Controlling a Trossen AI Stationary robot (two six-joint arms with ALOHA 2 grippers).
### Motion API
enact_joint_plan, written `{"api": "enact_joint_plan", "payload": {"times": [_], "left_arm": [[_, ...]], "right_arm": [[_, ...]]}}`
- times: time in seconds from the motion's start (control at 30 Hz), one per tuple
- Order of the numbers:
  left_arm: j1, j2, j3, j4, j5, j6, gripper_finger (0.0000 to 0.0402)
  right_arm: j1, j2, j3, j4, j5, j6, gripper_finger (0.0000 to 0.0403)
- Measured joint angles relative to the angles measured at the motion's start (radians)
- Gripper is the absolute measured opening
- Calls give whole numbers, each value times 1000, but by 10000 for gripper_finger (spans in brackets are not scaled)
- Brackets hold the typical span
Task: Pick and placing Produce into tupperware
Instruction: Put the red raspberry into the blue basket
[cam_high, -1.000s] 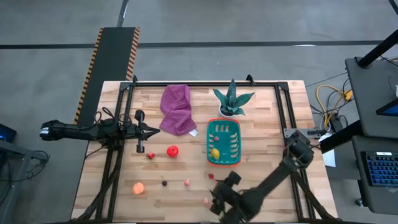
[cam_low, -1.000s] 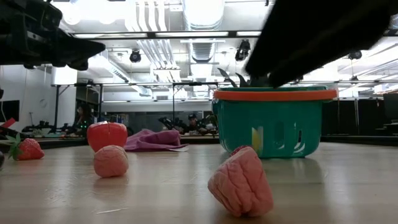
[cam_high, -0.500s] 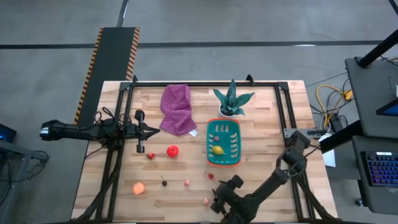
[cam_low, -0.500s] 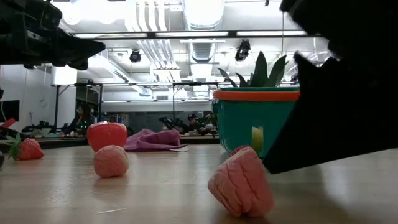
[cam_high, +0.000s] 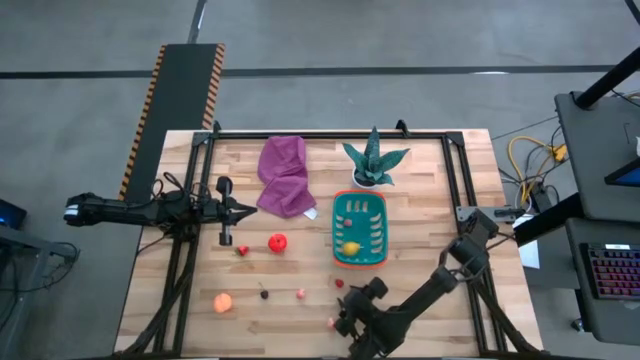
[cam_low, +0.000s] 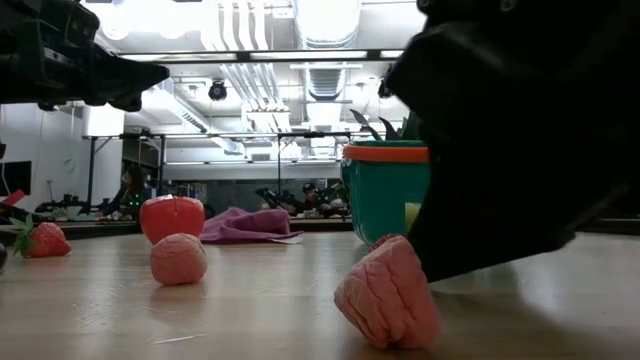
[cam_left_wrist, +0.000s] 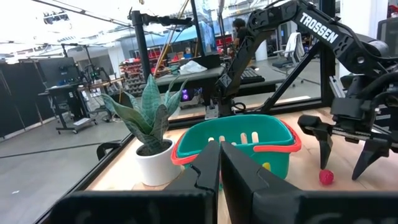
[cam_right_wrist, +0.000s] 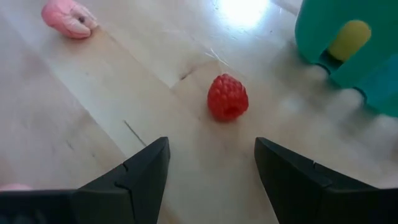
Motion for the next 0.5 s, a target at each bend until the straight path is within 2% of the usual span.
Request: {"api": "enact_joint_plan", "payload": {"times": [0.13,0.5], "left_arm": [[0,0,0,0,0,0,0],[0,0,0,4,0,0,0]], "right_arm": [[-11,0,0,5,-13,-1,237],[-43,0,-1,12,-7,-2,299]]}}
